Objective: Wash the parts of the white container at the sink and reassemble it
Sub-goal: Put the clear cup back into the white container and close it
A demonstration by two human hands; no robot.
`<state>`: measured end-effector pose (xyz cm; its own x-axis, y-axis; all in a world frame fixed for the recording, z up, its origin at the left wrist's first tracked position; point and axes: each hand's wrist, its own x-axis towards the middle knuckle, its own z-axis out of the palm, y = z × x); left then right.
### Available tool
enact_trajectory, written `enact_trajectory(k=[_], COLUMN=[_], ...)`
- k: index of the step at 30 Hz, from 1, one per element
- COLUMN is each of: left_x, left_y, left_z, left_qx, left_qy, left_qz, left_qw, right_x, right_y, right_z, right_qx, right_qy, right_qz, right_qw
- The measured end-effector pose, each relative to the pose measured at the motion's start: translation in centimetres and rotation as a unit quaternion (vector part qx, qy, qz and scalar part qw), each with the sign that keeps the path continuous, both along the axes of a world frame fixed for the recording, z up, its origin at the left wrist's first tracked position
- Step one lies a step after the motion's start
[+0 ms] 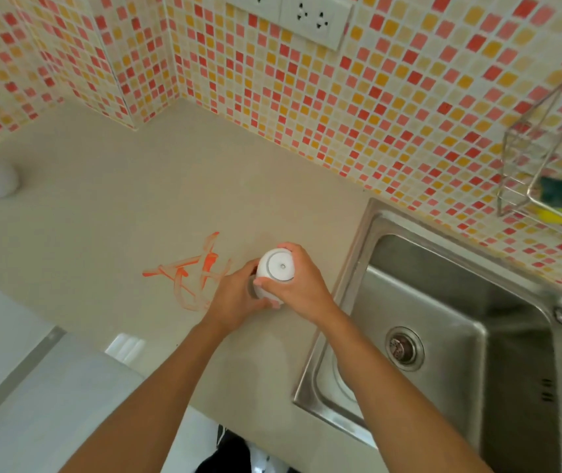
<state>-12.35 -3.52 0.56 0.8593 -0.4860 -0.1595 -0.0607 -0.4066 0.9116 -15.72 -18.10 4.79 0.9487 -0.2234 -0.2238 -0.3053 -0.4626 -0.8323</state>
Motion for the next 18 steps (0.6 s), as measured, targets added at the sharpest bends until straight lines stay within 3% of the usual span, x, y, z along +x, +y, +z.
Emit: enact_trajectory(k=[6,8,10,13,18], left_x=[-0.1,0.2,0.5,0.8,0.7], left_y=[1.5,2.9,3.6,1.6,-7.6], left_z=[1.6,2.7,4.5,8.1,13.4], left_qx=[0.087,0.127,0.112,0.119,0.08], left_qy=[-0.007,-0.001,-0.016,-0.116,-0.259], left_qz=[-0.077,0.0,0.1,0.123,0.023], left_qw=[0.993,0.992,0.989,0.978,0.962], right_x=[-0.8,-1.3,-2.2,-4.3,-8.7], right_y=[-0.2,-1.0,-2.5,-5.9,-13.5], right_z=[1.6,3.0,5.1,8.3,13.5], right_qx=[-0.029,-0.09,-0.138,-0.183,-0.263], right_qy=[-0.019,-0.082,-0.15,-0.205,-0.269], right_qz=[0.016,-0.031,-0.08,-0.126,-0.204], right_qw=[0.999,0.992,0.976,0.953,0.904])
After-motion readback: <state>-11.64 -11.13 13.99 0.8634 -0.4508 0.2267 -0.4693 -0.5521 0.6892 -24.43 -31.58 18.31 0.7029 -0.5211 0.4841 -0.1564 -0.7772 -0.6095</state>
